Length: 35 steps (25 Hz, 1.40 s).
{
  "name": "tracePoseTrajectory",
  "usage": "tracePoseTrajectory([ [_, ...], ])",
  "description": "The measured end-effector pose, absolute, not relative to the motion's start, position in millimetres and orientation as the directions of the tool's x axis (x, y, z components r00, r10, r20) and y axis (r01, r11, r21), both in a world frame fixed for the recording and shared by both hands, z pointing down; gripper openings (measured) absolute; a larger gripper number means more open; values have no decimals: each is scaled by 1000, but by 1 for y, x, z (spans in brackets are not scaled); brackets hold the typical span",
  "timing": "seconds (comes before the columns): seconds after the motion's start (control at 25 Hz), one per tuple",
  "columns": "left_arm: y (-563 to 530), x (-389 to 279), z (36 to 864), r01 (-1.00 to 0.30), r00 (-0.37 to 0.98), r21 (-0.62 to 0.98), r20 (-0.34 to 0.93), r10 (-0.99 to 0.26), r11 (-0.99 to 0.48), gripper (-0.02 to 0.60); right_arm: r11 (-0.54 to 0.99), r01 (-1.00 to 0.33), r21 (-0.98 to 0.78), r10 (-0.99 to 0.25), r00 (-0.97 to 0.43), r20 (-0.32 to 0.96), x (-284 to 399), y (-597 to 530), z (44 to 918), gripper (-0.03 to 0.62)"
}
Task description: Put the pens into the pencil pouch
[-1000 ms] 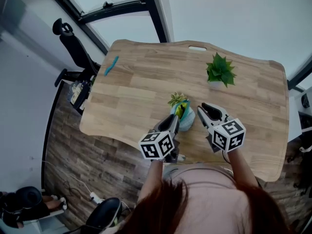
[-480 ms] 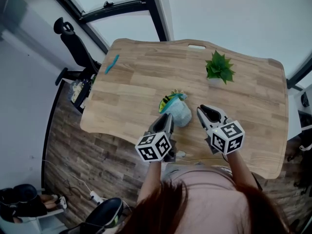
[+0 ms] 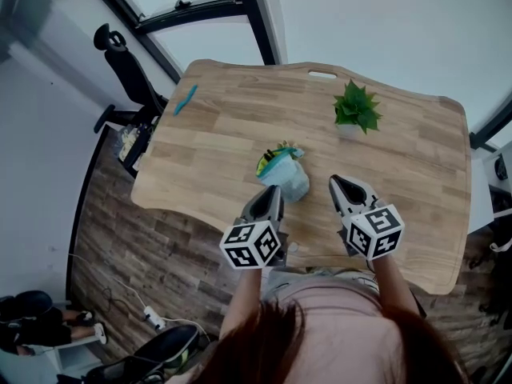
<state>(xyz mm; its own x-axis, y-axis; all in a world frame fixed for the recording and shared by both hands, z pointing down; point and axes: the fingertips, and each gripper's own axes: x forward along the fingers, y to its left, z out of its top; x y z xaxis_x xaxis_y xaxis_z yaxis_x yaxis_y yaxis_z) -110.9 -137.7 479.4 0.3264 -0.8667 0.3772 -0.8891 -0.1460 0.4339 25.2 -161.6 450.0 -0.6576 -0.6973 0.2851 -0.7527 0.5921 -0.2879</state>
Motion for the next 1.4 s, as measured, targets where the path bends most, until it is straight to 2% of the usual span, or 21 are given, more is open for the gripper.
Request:
tracePoseTrajectory([
  [0.2, -128, -95, 465, -902, 318, 398, 355, -879, -166, 18, 614, -762, -204, -710, -647, 277, 39, -153, 438, 2],
  [0.6, -116, -63, 433, -942, 279, 275, 321, -905, -194, 2, 625, -764, -157, -732, -644, 220, 71, -142, 413, 0],
  [0.96, -107, -44, 403, -950, 300, 175, 282, -911, -259, 2, 626, -764, -155, -759, -643, 104, 78, -134, 381, 0],
  [1.4, -83, -63, 364, -948, 317, 107, 188, -930, -301, 2, 570, -812, -129, -810, -581, 78, 64, -107, 366, 0],
])
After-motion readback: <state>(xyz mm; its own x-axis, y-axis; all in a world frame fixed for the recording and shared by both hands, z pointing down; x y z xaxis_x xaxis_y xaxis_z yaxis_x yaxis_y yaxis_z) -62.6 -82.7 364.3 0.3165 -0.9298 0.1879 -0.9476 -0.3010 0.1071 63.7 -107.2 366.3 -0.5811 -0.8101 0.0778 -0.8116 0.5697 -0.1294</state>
